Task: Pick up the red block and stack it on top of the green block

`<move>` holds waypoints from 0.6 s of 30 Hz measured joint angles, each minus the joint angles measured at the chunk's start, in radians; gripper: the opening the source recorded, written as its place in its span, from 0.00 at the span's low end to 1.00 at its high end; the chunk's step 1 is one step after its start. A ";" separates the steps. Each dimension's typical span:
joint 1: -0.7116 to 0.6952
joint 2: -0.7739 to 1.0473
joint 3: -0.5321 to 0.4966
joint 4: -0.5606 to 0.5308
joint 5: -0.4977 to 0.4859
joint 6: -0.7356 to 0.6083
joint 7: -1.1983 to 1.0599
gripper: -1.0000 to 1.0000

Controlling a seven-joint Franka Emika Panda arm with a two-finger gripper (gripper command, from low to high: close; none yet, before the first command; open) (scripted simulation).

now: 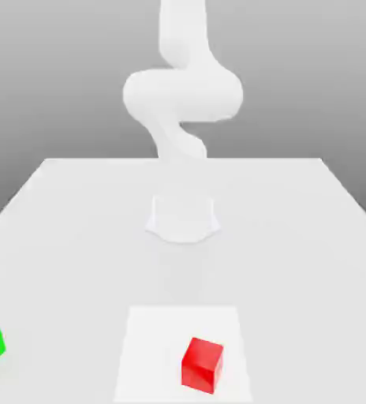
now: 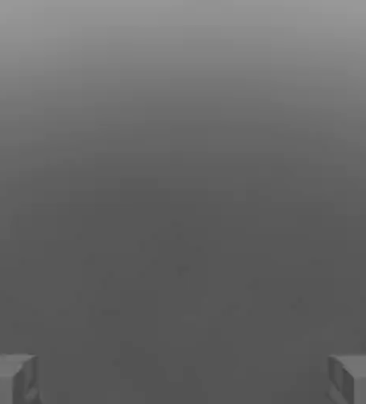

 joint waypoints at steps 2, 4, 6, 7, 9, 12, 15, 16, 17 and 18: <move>-0.018 0.077 0.022 -0.019 -0.011 0.032 0.040 0.50; -0.033 0.151 0.041 -0.038 -0.021 0.063 0.079 0.50; -0.047 0.224 0.059 -0.056 -0.033 0.093 0.118 0.50; -0.054 0.260 0.067 -0.065 -0.038 0.108 0.138 0.50; -0.065 0.333 0.082 -0.083 -0.050 0.138 0.177 0.50; -0.078 0.442 0.100 -0.110 -0.067 0.184 0.235 0.50; -0.085 0.551 0.111 -0.137 -0.080 0.229 0.291 0.50; -0.084 0.588 0.112 -0.146 -0.083 0.244 0.309 0.50; -0.084 0.624 0.114 -0.155 -0.085 0.259 0.325 0.50; -0.083 0.659 0.115 -0.164 -0.085 0.275 0.341 0.50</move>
